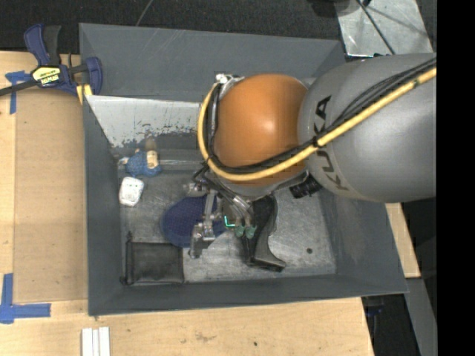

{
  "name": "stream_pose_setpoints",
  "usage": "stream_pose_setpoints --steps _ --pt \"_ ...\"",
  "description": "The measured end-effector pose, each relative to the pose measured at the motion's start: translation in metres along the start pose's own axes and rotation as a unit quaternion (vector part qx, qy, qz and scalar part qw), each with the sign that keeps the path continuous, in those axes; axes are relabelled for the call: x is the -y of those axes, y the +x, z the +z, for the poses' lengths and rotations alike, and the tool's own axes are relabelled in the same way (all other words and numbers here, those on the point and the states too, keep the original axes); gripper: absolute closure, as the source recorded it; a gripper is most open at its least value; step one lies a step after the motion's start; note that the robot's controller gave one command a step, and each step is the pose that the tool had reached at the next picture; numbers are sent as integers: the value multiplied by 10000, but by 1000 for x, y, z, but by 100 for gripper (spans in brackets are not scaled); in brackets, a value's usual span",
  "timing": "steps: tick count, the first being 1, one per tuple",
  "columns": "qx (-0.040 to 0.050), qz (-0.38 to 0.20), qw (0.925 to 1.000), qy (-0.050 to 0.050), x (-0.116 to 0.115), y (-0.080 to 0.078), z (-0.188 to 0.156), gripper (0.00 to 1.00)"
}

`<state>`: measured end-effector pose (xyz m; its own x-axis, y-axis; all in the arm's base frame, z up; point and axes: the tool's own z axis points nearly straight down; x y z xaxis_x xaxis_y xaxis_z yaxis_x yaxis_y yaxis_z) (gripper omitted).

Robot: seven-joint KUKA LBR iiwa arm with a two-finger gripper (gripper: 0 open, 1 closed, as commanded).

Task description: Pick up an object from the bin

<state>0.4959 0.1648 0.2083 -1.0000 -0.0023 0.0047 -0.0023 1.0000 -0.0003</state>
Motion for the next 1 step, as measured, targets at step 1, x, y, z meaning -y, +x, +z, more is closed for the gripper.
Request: stream_pose_setpoints --steps 1 --pt "3 -251 9997 11 24 -36 93 0"
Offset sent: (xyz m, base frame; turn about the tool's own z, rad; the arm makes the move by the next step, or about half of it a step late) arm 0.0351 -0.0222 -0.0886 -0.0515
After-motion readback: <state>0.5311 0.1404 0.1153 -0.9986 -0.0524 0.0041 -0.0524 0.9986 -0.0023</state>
